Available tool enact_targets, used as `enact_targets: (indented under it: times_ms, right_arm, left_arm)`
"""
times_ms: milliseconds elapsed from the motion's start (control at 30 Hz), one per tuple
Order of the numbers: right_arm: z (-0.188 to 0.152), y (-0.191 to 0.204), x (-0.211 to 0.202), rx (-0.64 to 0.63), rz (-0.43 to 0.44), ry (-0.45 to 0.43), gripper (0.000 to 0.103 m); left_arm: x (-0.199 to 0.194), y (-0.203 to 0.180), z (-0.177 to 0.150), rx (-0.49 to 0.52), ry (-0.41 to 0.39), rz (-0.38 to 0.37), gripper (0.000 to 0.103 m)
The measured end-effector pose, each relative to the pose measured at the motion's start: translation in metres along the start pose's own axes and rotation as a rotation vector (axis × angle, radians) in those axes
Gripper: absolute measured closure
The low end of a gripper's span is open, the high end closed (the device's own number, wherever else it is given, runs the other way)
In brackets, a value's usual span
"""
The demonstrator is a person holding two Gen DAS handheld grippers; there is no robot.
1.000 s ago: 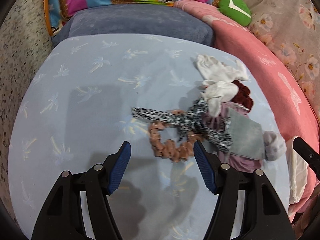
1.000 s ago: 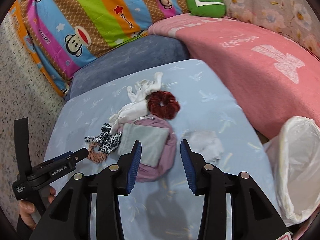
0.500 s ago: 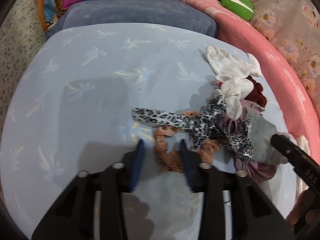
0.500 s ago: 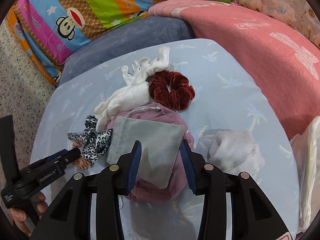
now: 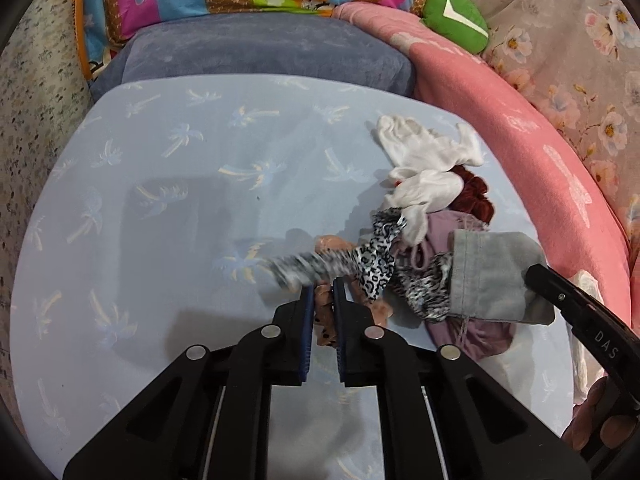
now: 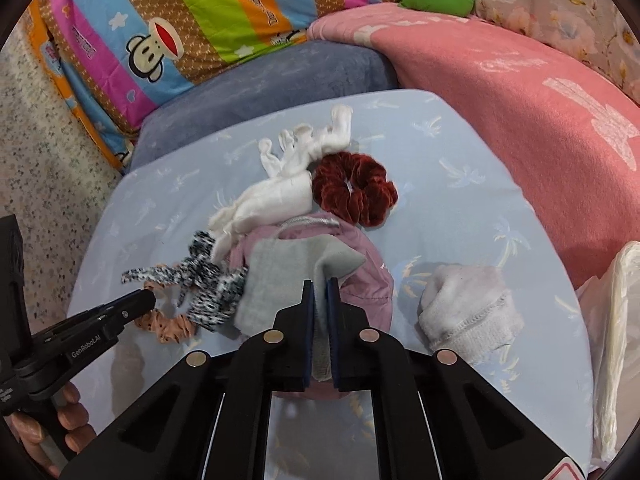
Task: Organize soft objects
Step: 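Carry the bead chain and grey pouch with both tools over the white bin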
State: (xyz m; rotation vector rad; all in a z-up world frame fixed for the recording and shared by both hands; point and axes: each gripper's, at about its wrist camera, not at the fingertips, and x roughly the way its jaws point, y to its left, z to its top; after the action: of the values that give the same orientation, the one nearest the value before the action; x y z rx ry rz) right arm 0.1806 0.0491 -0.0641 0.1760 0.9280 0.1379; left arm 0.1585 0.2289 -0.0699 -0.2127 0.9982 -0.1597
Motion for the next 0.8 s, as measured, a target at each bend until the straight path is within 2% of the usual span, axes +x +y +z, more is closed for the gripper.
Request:
enact_targets:
  times_ms: [400,800]
  right_arm:
    - [0.014,-0.017,-0.089,0.034,0.024,-0.167,0.096]
    - [0.009,-0.072,-0.163,0.117,-0.018,-0.29,0.096]
  left_arm:
    - [-0.059,-0.049,0.013,0.076,-0.13,-0.055,0.094]
    - [-0.09,-0.128,0.01,0.198,-0.195,-0.167,0.094]
